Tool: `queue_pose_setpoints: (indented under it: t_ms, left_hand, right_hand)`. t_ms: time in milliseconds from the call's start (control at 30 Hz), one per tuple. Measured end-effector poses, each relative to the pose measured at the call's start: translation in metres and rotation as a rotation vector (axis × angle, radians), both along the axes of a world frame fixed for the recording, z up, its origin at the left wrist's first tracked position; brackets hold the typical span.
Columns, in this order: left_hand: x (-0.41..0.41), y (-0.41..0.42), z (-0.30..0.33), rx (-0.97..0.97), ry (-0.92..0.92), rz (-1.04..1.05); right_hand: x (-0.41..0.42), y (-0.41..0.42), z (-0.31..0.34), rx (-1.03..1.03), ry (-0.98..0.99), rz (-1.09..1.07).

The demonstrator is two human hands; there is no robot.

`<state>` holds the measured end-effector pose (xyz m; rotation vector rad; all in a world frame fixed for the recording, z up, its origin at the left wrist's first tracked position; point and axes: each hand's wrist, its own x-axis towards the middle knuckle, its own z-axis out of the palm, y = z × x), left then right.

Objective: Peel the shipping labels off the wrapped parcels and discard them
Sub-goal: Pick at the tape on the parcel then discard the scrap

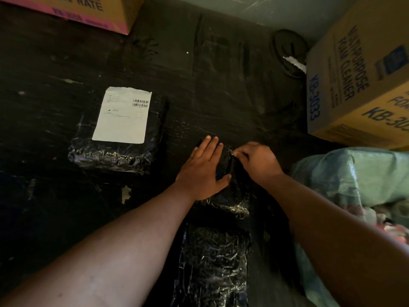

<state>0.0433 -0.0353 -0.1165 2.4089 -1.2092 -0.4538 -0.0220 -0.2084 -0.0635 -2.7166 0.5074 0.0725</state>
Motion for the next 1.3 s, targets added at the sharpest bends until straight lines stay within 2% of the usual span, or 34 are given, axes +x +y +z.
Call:
queue_pose_setpoints:
  t_ms: [200, 367, 433, 533, 867, 1300]
  left_hand:
    - [0.000, -0.001, 0.001, 0.006, 0.015, -0.002]
    - [0.000, -0.001, 0.002, 0.013, 0.011, 0.000]
    - [0.000, -0.001, 0.002, 0.010, 0.018, 0.002]
    - [0.000, 0.000, 0.002, 0.007, 0.026, 0.003]
    - [0.000, 0.000, 0.001, 0.031, 0.020, -0.004]
    - [0.001, 0.000, -0.002, 0.019, 0.015, -0.009]
  right_hand:
    - [0.006, 0.005, -0.003, -0.160, 0.065, 0.063]
    - [0.001, -0.003, -0.002, 0.016, -0.009, -0.033]
    - [0.000, -0.005, 0.001, 0.046, 0.001, 0.015]
    - [0.002, -0.005, 0.004, 0.009, 0.054, 0.103]
    - [0.013, -0.002, 0.014, -0.069, 0.175, 0.149]
    - [0.013, -0.006, 0.011, -0.021, 0.148, 0.168]
